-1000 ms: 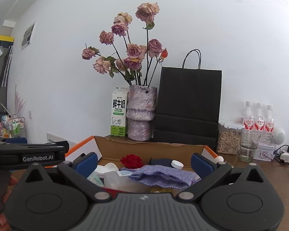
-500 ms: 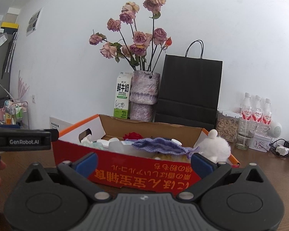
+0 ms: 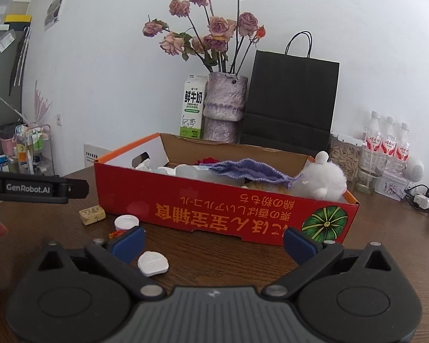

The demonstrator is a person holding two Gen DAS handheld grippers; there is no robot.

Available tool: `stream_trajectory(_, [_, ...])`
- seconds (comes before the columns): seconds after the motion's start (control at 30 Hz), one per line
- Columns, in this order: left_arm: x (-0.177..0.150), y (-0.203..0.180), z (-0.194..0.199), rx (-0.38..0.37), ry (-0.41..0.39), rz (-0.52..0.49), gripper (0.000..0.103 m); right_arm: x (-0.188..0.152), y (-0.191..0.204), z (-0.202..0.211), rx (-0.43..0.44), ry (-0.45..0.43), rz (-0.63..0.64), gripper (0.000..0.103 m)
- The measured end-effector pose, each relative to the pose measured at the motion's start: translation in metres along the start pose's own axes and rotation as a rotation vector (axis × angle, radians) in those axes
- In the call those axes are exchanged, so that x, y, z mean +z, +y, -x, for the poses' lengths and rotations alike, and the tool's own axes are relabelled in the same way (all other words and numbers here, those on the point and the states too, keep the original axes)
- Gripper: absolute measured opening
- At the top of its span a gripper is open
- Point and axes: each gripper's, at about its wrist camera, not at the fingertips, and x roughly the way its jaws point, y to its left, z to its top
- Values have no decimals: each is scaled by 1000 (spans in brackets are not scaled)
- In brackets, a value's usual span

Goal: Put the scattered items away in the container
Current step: 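Withdraw both grippers from the box back over the table, then grasp the white square case with the right gripper while the left grasps the beige block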

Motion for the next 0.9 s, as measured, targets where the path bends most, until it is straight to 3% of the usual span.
stream_trajectory(0.3, [-5,14,-14,10,152,49,103,-2,-3,-11,29,91,-16,103])
stream_trajectory(0.47, [-6,15,-18,-2,186,46,103,-3,-2,-20,49,145,-14,100])
stream_trajectory(0.7, [-6,13,-18,-7,195,31,103,-3,6,-35,128,216,-31,88])
stream_trajectory(0.87, [-6,12,-18,-8,197,29,103,1,16,-42,135,230,-35,75])
stream_trajectory(0.9, [-6,12,-18,-7,197,28,103,1,15,-43,147,229,-46,69])
